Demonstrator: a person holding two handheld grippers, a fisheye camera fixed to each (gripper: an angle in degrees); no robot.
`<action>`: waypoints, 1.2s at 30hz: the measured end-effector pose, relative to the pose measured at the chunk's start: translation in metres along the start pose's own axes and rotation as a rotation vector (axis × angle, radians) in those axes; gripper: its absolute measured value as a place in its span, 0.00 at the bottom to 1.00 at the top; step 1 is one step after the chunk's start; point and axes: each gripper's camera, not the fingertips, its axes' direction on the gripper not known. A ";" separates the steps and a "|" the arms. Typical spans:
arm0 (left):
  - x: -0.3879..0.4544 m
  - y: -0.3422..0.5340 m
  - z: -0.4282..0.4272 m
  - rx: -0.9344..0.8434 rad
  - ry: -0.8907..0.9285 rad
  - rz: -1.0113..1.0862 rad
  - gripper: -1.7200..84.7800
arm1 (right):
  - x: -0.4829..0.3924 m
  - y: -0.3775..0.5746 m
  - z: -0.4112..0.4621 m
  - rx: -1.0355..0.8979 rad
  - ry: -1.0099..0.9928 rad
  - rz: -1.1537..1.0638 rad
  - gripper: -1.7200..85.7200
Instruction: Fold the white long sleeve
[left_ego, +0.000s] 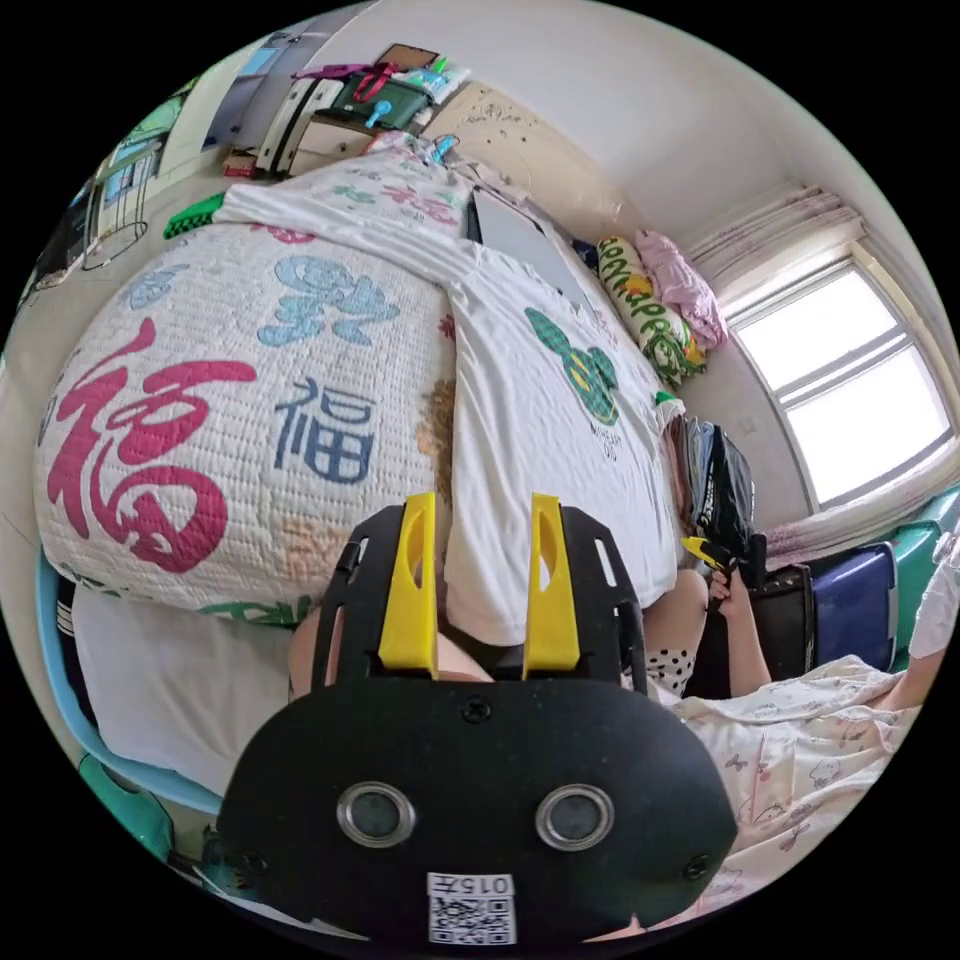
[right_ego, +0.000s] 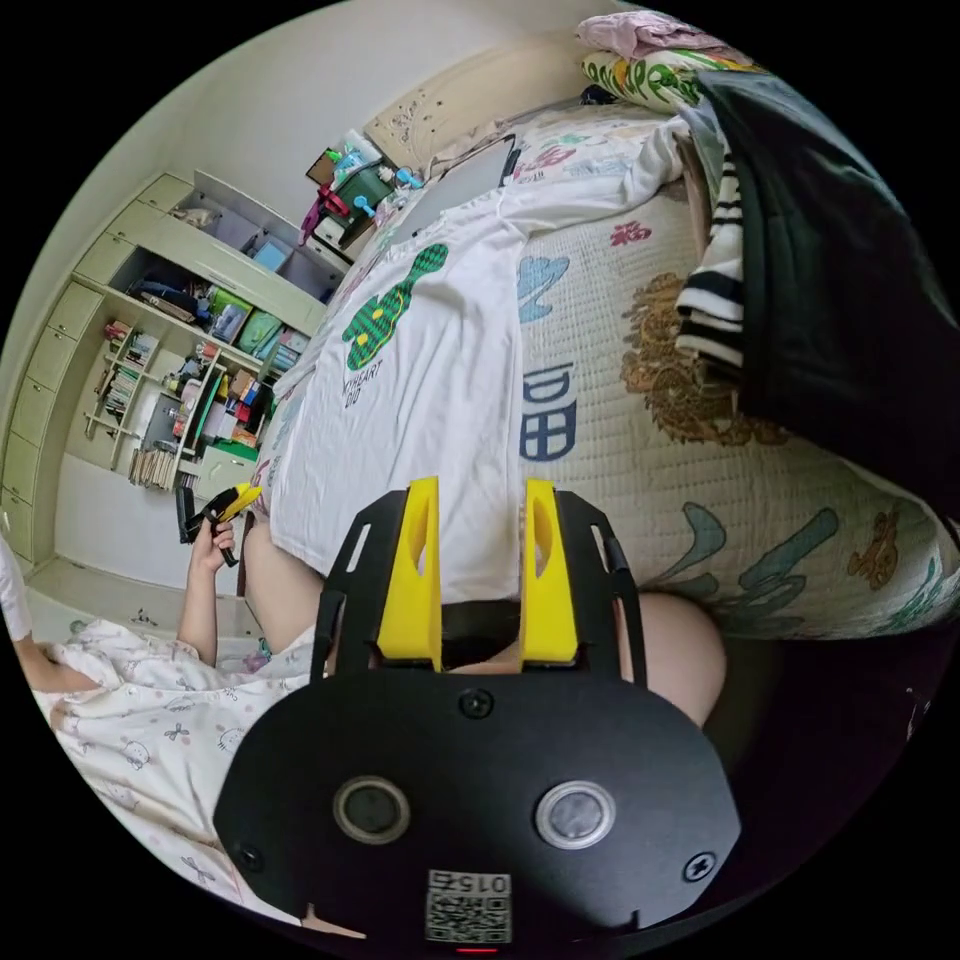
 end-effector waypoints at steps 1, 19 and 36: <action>-0.001 0.000 0.006 -0.037 0.012 0.006 0.18 | -0.003 0.003 -0.001 -0.029 0.013 -0.005 0.17; 0.001 -0.029 -0.021 -0.153 0.017 -0.006 0.03 | -0.023 0.008 -0.058 -0.131 0.005 0.023 0.03; 0.085 -0.034 -0.082 -0.178 -0.282 0.108 0.02 | -0.055 0.025 -0.054 -0.206 0.277 -0.040 0.02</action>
